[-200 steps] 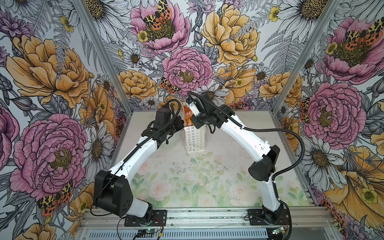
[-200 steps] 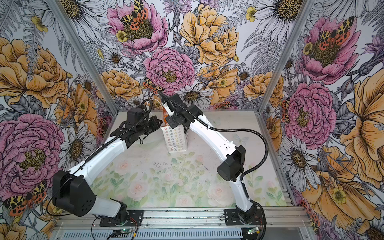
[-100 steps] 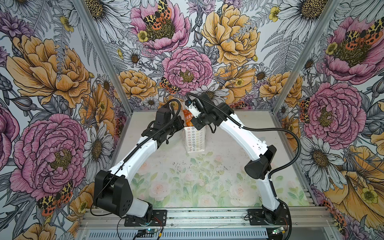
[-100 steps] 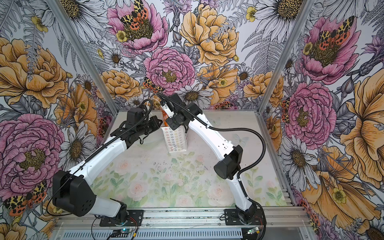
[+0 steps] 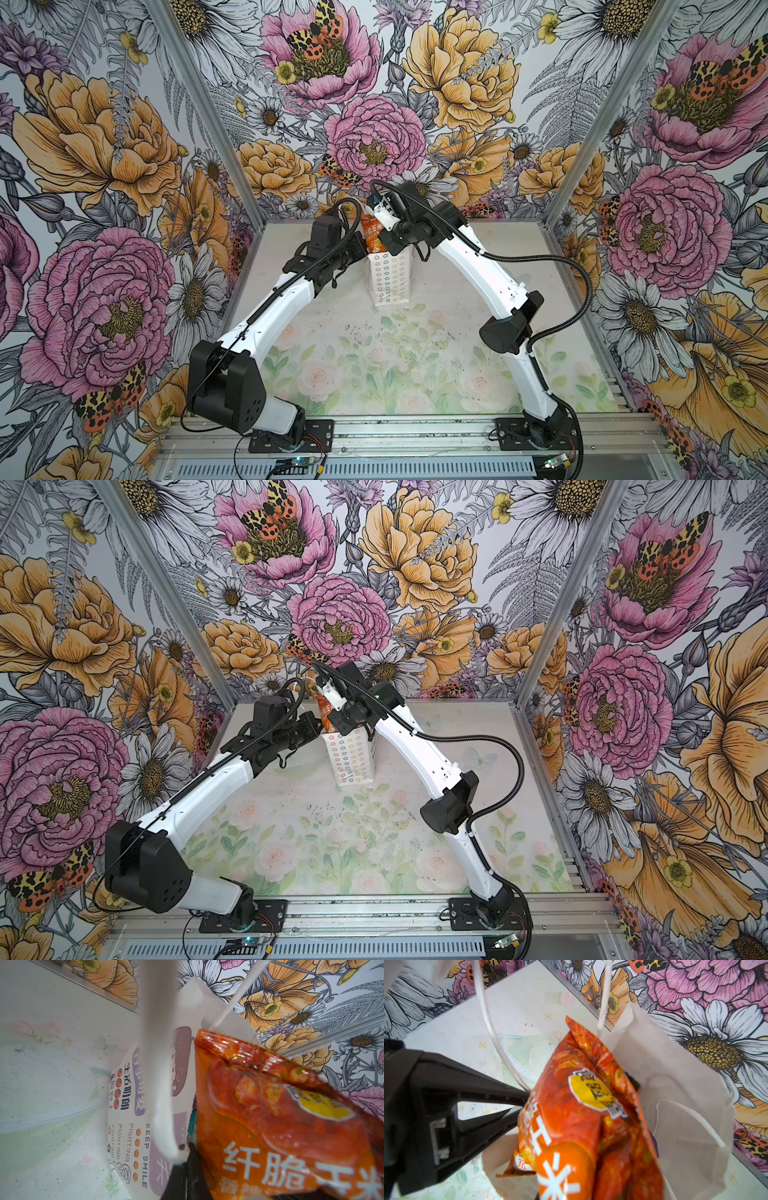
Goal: Place the snacks into the paper bag
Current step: 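Lower the orange packet into the bag held by the left gripper, then push the orange packet deeper into the bag with the right gripper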
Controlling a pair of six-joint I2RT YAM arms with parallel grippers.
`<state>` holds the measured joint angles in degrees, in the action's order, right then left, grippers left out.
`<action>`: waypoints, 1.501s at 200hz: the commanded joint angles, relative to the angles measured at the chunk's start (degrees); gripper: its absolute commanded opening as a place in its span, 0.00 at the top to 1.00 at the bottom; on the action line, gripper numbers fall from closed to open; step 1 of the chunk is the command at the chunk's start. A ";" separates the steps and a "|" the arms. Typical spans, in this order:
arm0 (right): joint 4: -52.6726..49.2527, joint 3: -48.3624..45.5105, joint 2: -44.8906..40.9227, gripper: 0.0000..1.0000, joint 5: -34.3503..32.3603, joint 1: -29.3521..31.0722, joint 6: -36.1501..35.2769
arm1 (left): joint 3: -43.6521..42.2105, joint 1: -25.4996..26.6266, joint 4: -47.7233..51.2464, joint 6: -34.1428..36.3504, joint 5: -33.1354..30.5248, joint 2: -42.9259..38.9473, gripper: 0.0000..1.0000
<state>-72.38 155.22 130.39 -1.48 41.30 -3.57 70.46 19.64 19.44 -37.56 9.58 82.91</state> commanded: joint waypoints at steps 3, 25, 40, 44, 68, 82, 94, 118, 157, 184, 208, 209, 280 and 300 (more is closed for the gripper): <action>2.64 1.76 1.09 0.92 1.44 -1.28 -1.01 | -0.53 0.26 0.45 -0.21 1.31 -0.47 1.00; 3.37 1.76 1.51 0.92 2.43 -2.00 -1.92 | -0.60 0.27 0.51 -0.15 1.22 -0.47 1.00; 3.95 1.76 1.95 0.92 3.41 -2.27 -2.68 | -0.75 0.33 0.51 -0.23 1.16 -0.56 1.00; 4.07 1.76 2.09 0.92 3.63 -2.36 -2.82 | -0.74 0.36 0.49 -0.30 1.10 -0.56 1.00; 4.77 1.73 2.84 0.92 5.00 -2.45 -2.95 | -0.55 0.30 0.47 -0.17 1.05 -0.47 1.00; 4.76 1.60 3.03 0.92 5.96 -2.45 -1.87 | -0.40 0.31 0.47 -0.14 1.13 -0.35 1.00; 4.67 0.88 2.71 0.91 7.01 -2.28 -0.73 | -0.30 0.23 0.44 -0.15 1.14 -0.29 1.00; 4.61 -2.86 0.83 0.88 7.55 -1.67 1.50 | -0.14 0.23 0.51 -0.15 1.22 -0.21 1.00; 3.52 -10.29 -3.58 0.87 6.84 -1.40 4.39 | -0.06 0.10 0.50 -0.14 1.40 0.03 1.00; 2.47 -11.19 -5.29 0.82 6.84 -1.40 5.33 | 0.13 0.07 0.51 -0.06 1.54 0.32 1.00; 2.41 -10.28 -5.93 0.70 6.47 -1.48 5.27 | 0.07 0.03 0.51 -0.06 1.53 0.42 1.00; 2.41 -10.19 -5.93 0.70 6.44 -1.48 5.30 | 0.05 0.04 0.51 -0.06 1.55 0.41 1.00; 2.10 -9.05 -6.38 0.85 6.43 -2.45 5.97 | -0.63 -0.52 0.43 -0.06 1.37 -0.22 1.00; 1.96 -9.23 -6.46 0.90 6.64 -2.58 6.64 | -0.70 -0.65 0.42 -0.06 1.39 -0.21 1.00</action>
<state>-69.36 144.59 126.87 4.36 39.03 2.00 70.46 19.57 19.42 -37.56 9.58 82.94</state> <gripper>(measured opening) 0.119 0.040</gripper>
